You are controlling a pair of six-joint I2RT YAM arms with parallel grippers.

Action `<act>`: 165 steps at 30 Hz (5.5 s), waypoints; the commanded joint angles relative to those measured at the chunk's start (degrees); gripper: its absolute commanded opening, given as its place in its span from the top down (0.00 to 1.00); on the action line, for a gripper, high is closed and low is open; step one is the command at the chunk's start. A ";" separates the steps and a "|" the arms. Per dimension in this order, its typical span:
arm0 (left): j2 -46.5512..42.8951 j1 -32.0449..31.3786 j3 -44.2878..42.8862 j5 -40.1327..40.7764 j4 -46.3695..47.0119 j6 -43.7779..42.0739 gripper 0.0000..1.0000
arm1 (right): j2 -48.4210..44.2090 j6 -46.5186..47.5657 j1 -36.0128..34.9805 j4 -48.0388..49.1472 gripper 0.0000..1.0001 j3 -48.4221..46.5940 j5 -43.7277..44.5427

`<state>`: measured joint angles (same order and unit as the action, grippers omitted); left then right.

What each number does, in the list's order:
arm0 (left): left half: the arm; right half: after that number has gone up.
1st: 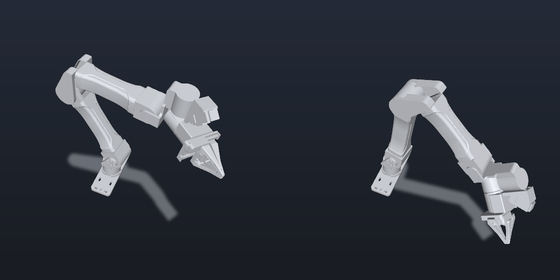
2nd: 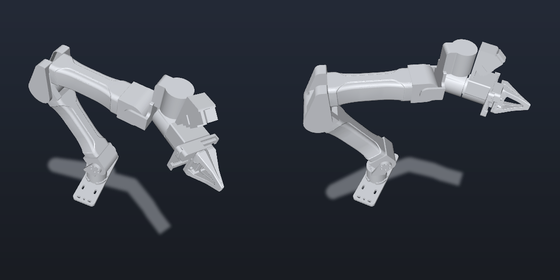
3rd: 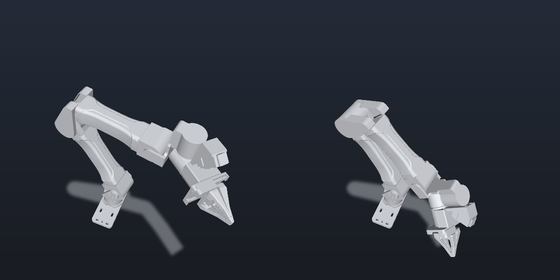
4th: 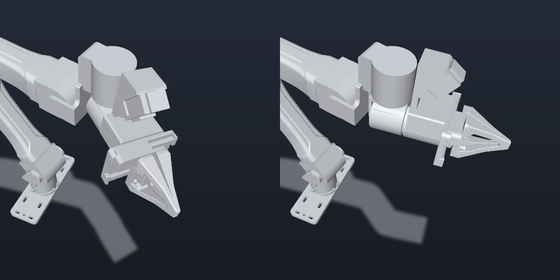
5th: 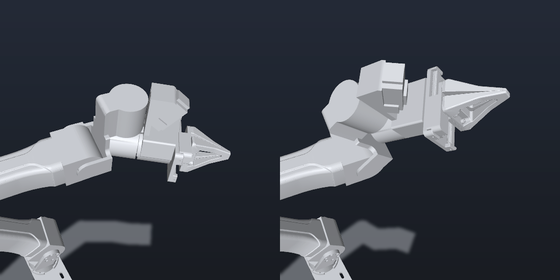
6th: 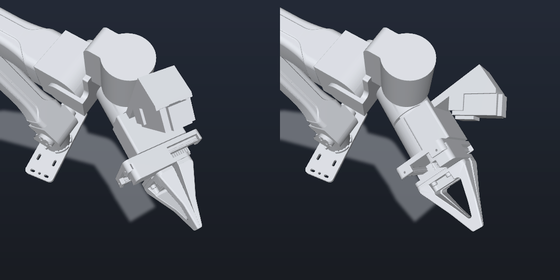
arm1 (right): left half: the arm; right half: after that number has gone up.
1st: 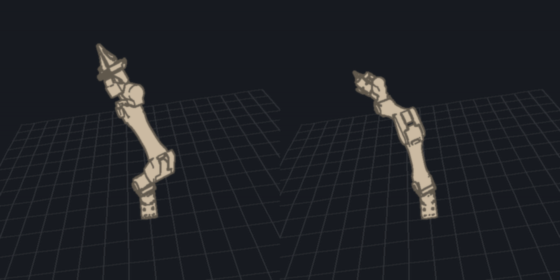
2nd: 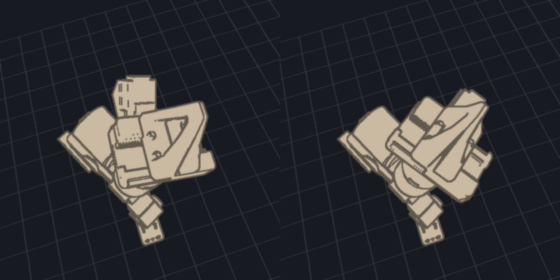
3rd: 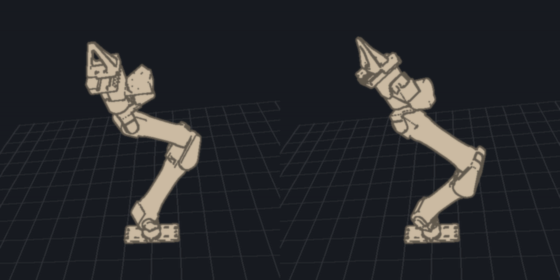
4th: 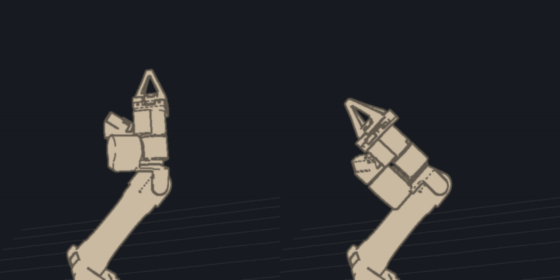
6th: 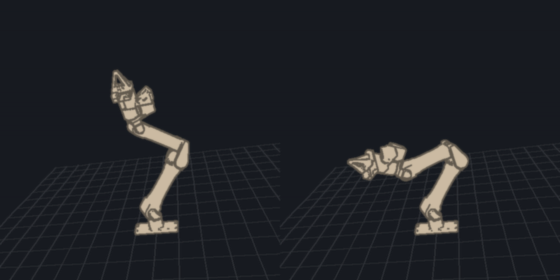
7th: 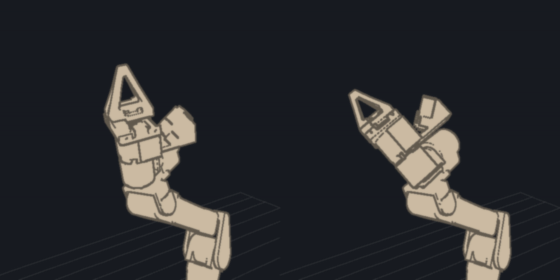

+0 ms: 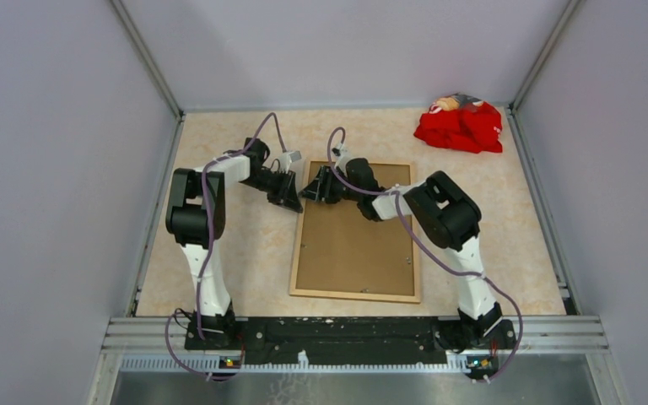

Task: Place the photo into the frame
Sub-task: Install the photo frame at the center of the board, then adjust the photo frame at the center of the board.

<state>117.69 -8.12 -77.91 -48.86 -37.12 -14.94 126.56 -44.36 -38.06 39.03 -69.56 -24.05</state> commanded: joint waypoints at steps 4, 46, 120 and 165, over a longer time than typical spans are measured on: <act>-0.47 -0.41 1.23 0.61 0.97 -1.05 0.75 | 3.16 -0.02 -0.31 -1.16 0.44 -1.33 0.98; -0.62 -0.23 1.98 0.67 1.17 -2.00 0.75 | 0.88 3.84 -2.43 -6.61 0.44 -2.24 7.26; -28.05 -17.33 12.96 13.65 -22.45 -31.97 0.29 | -17.69 9.87 10.69 -47.13 0.01 -19.65 17.88; -2.65 12.16 1.86 9.29 -13.83 -26.20 0.87 | -71.28 -8.12 7.18 -60.86 0.01 43.04 20.99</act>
<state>116.03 4.43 -81.52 -41.89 -48.93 -37.15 54.08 -53.12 -32.75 -25.04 -26.20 -1.87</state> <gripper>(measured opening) 0.143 0.985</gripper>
